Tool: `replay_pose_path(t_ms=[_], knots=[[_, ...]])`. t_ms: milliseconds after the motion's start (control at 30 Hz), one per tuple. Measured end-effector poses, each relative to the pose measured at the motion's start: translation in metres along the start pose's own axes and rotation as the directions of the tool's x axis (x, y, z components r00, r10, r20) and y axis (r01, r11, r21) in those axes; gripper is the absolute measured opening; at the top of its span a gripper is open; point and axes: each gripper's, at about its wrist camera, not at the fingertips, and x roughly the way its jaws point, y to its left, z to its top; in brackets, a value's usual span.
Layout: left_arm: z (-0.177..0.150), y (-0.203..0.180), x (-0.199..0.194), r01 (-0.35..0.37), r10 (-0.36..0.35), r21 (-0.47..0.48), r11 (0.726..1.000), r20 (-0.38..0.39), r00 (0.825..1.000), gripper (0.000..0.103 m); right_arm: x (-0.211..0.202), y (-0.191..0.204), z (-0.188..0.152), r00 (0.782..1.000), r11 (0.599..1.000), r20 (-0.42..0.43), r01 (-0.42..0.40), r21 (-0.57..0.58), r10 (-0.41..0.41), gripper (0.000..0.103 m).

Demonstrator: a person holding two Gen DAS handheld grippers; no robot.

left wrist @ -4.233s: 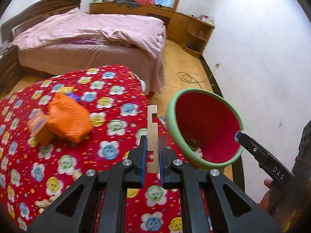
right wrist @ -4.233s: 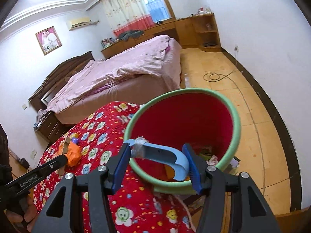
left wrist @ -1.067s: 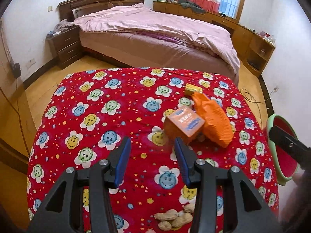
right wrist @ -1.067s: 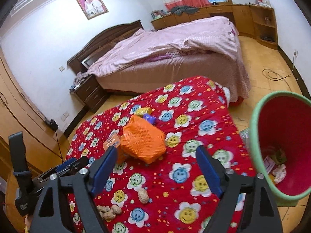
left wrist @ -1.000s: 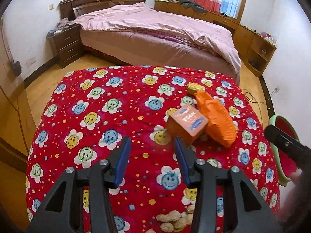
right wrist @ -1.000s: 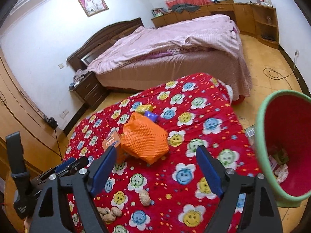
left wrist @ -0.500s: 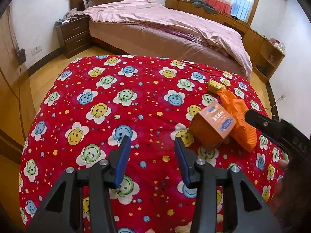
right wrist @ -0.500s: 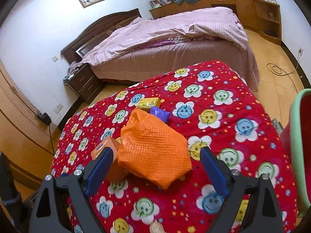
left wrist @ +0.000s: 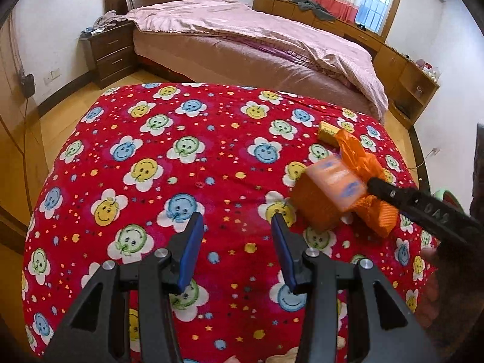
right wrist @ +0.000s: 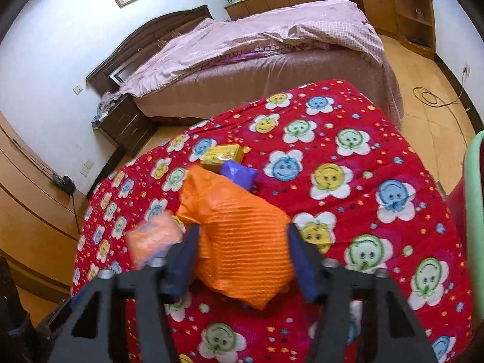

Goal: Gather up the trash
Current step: 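Grasp the orange mesh bag with the right tool and lift it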

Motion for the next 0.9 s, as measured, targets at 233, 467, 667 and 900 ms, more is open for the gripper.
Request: replay_pose_path(t_ms=[233, 467, 667, 900], knots=[[0.001, -0.013, -0.006, 0.025, -0.026, 0.013, 1.0, 0.012, 1.0, 0.052, -0.014, -0.015, -0.007, 1.0, 1.0, 0.026, -0.001, -0.003, 0.001, 0.017], [0.006, -0.033, -0.008, 0.059, -0.06, 0.032, 0.998, 0.021, 0.998, 0.061, -0.052, -0.033, -0.012, 0.995, 1.0, 0.098, -0.006, 0.001, 0.006, 0.013], [0.013, -0.056, 0.004, 0.075, -0.076, 0.057, 0.996, 0.006, 0.997, 0.066, -0.074, -0.051, -0.023, 0.991, 0.999, 0.131, 0.032, 0.015, -0.034, 0.013], [0.02, -0.075, 0.017, 0.027, -0.03, 0.068, 0.997, 0.039, 0.999, 0.072, -0.062, -0.073, -0.03, 0.995, 0.997, 0.087, 0.046, 0.064, -0.051, 0.013]])
